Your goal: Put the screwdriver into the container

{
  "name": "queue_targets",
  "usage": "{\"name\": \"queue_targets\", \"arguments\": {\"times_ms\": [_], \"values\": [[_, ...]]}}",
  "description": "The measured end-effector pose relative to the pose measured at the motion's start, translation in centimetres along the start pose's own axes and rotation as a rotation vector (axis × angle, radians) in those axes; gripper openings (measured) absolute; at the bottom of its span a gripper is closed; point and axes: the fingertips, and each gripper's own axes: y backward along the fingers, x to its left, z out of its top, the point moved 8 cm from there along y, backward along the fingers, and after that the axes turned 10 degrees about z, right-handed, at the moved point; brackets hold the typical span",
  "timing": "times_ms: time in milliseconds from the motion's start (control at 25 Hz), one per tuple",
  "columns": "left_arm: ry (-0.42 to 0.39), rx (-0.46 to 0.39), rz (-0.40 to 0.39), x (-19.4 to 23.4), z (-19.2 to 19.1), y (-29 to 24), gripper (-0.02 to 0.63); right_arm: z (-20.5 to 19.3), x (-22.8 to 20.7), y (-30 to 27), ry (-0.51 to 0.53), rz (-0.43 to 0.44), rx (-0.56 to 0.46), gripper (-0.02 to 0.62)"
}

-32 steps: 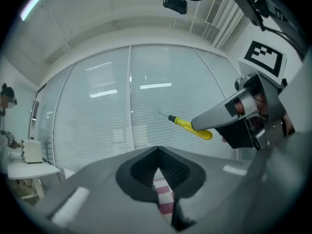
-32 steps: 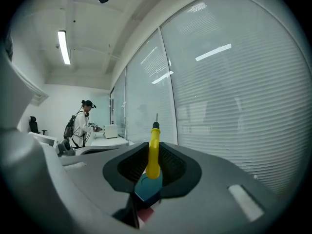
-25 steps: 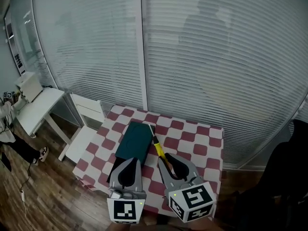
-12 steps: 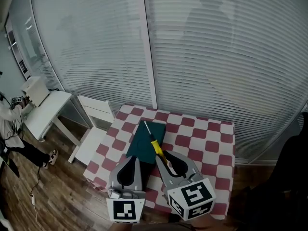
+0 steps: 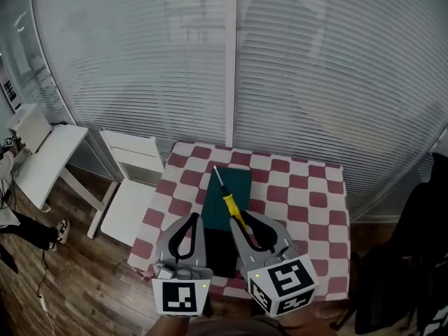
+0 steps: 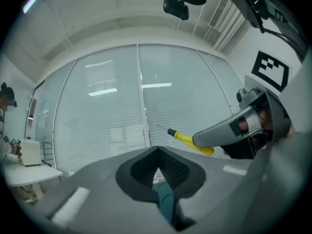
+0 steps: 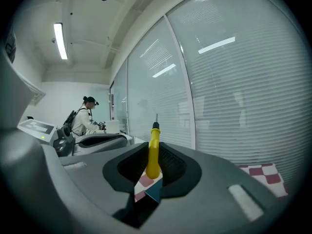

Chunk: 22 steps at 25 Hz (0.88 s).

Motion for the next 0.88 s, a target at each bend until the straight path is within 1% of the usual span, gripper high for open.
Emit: {"name": "queue_targets", "arguments": {"times_ms": [160,280,400,600,720,880], "values": [[0.038,-0.02,-0.071,2.9,-0.6,-0.9,0.002,-0.1,1.7,-1.6,-0.007,-0.094,-0.004,0.087],[0.045,-0.043,-0.139,4.2,-1.0,-1.2,0.002,-0.2,3.0,-2.2,-0.004,-0.169,-0.008,0.087],[0.072,-0.044,-0.194,5.0,-1.2,-1.3,0.002,-0.1,4.3,-2.3,0.001,-0.227,-0.011,0.087],[0.083,-0.086,-0.285,5.5,-1.0,-1.5,0.002,-0.3,5.4,-2.3,-0.004,-0.31,-0.015,0.087],[0.098,-0.068,-0.329,5.7,-1.5,-1.2,0.002,-1.5,5.9,-2.2,-0.033,-0.353,0.008,0.087],[0.113,0.01,-0.364,6.0,-2.8,-0.6,0.002,-4.0,6.4,-2.3,-0.088,-0.383,0.062,0.087]]}}
